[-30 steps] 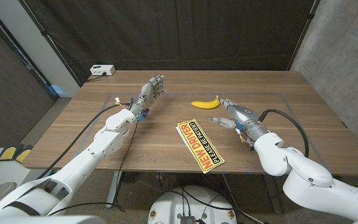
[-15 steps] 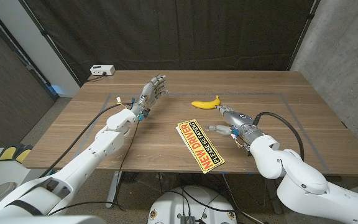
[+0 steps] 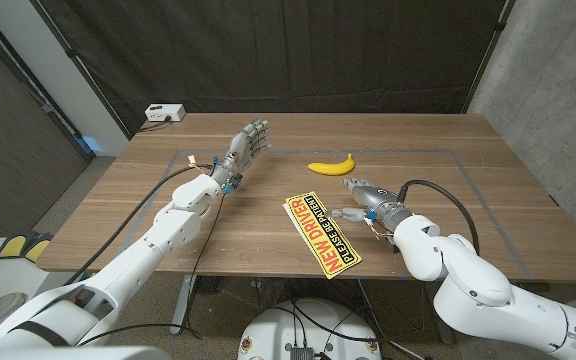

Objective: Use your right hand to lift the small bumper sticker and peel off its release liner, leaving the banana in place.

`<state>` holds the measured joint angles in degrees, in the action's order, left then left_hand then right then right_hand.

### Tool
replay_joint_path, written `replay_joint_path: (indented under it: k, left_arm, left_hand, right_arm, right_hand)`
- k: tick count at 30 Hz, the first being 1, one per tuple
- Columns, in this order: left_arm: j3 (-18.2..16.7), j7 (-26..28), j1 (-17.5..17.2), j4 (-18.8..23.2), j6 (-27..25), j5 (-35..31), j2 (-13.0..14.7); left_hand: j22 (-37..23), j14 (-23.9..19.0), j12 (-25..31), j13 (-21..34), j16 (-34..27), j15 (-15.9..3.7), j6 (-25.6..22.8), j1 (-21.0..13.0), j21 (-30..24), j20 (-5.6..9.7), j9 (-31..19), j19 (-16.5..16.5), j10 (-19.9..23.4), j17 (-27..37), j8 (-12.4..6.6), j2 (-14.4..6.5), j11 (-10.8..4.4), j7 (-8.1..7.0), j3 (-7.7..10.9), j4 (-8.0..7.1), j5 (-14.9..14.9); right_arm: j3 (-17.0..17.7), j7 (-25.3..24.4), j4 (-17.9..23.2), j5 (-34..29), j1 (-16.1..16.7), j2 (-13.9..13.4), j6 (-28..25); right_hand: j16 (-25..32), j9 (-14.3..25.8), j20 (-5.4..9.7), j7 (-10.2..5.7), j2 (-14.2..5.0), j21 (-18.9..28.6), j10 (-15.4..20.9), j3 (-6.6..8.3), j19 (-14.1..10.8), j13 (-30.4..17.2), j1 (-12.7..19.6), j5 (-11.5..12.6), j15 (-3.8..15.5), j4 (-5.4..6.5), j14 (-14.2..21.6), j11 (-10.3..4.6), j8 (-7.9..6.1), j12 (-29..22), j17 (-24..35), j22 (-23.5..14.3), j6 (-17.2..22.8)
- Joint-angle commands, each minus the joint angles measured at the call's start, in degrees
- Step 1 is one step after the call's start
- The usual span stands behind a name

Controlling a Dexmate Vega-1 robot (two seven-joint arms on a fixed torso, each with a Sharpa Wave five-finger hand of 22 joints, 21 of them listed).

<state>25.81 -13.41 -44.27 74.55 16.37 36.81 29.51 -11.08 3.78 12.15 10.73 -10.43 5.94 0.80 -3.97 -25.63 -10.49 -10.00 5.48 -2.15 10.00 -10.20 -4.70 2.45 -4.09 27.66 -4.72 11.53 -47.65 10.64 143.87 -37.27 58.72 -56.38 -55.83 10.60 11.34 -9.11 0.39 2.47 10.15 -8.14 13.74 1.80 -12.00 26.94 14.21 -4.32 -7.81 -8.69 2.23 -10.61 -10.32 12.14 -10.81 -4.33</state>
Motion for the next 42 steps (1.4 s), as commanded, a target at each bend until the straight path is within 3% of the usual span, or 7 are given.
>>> replay_joint_path:
  k: [1, 10, 22, 30, 33, 37, 42]
  left_arm:
    - [0.1, 0.8, -0.1, 0.6, -0.8, -0.3, 0.2]
    - [0.2, 0.8, 0.1, 0.6, -0.8, -0.4, 0.1]
    - [-0.1, 1.6, -0.7, 1.9, -1.6, -0.4, 0.9]
    - [-0.4, 1.9, -1.3, 2.9, -2.0, -0.2, 1.6]
    - [-0.5, 2.1, -1.5, 3.2, -2.3, -0.2, 1.8]
    - [-0.4, 2.1, -1.6, 3.3, -2.7, -0.1, 2.0]
    - [-0.4, 2.1, -1.6, 3.5, -3.1, -0.1, 2.2]
  left_hand:
    - [-0.1, 0.1, 0.0, 0.1, -0.4, 0.17, -0.2, 0.5, 0.1, -0.45, -0.1, 0.0, 0.3, 0.2, -0.47, -0.2, 0.25, -0.19, 0.05, -0.21, 0.2]
    - [-0.1, 0.1, 0.0, 0.1, -0.3, 0.15, -0.2, 0.5, 0.1, -0.46, -0.1, -0.1, 0.3, 0.2, -0.48, -0.2, 0.2, -0.18, 0.05, -0.21, 0.2]
    - [-0.1, 0.1, 0.0, 0.1, -0.3, 0.12, -0.3, 0.6, 0.2, -0.46, -0.1, -0.1, 0.3, 0.2, -0.47, -0.2, 0.2, -0.15, 0.05, -0.22, 0.2]
    - [-0.1, 0.1, 0.0, 0.2, -0.3, 0.16, -0.2, 0.6, 0.3, -0.47, -0.1, -0.1, 0.3, 0.2, -0.44, -0.2, 0.22, -0.17, 0.05, -0.23, 0.2]
    - [-0.1, 0.1, 0.0, 0.2, -0.3, 0.21, -0.2, 0.6, 0.3, -0.47, -0.1, -0.1, 0.3, 0.2, -0.44, -0.2, 0.21, -0.18, 0.05, -0.23, 0.2]
    - [-0.1, 0.1, 0.0, 0.2, -0.3, 0.21, -0.2, 0.6, 0.3, -0.48, -0.1, -0.1, 0.3, 0.2, -0.42, -0.2, 0.24, -0.2, 0.05, -0.24, 0.3]
    - [-0.1, 0.1, 0.0, 0.2, -0.3, 0.19, -0.2, 0.6, 0.4, -0.51, -0.1, -0.1, 0.3, 0.2, -0.42, -0.3, 0.2, -0.25, 0.05, -0.26, 0.3]
  right_arm:
    - [-2.4, 5.8, -2.0, 0.6, -3.6, 1.3, -0.6]
    - [-4.8, 7.4, -3.3, -0.5, -5.8, 1.8, -0.8]
    - [-5.3, 8.0, -6.0, 0.8, -6.9, 3.0, 3.4]
    - [-6.7, 10.0, -7.1, -0.9, -8.3, 3.9, 5.0]
    - [-7.0, 10.8, -7.7, -1.2, -8.7, 4.3, 6.7]
    - [-7.4, 11.5, -8.5, -1.9, -8.9, 4.9, 8.8]
    - [-7.6, 13.0, -9.1, -3.0, -9.0, 5.6, 10.3]
  right_hand:
    - [-0.1, 0.2, -0.06, -0.24, 0.15, 0.4, -1.3, -0.42, 0.7, -0.2, 0.2, 0.4, -0.26, 0.12, -1.4, 0.33, -0.47, -0.3, 0.3, -0.1, -0.5]
    - [0.0, 0.2, 0.18, -0.51, -0.68, 0.5, -3.2, -0.29, 1.8, -0.3, 1.1, 0.9, -0.87, 0.16, -3.1, 0.77, -0.67, -0.2, 0.4, -0.1, -0.4]
    - [0.4, 0.2, 0.41, -0.6, -1.22, 0.8, -3.3, -0.15, 2.1, -0.3, 2.3, 1.2, -0.84, -0.03, -3.5, 0.71, -0.86, -0.7, 0.4, -0.1, -0.1]
    - [1.0, 0.1, 0.45, -1.4, -1.54, 1.5, -0.7, -0.28, 1.1, -0.2, 3.4, 1.4, -0.93, -0.14, -3.0, -2.07, -1.26, -1.8, 0.3, 0.0, 1.0]
    - [1.2, 0.1, 0.49, -1.71, -1.96, 1.8, -0.1, -0.13, 0.7, -0.1, 4.3, 1.5, -0.8, -0.29, -2.8, -4.12, -1.25, -1.9, 0.3, 0.0, 1.1]
    - [1.4, 0.0, 0.59, -1.99, -2.28, 1.9, 0.0, 0.04, 0.4, 0.0, 5.0, 1.6, -0.66, -0.43, -2.6, -3.84, -1.02, -1.9, 0.3, 0.0, 0.5]
    - [1.6, 0.0, 0.88, -2.37, -2.58, 2.1, 0.7, 0.29, 0.0, 0.1, 6.3, 1.7, -0.32, -0.78, -2.3, -5.02, -1.03, -2.0, 0.2, 0.0, 0.4]
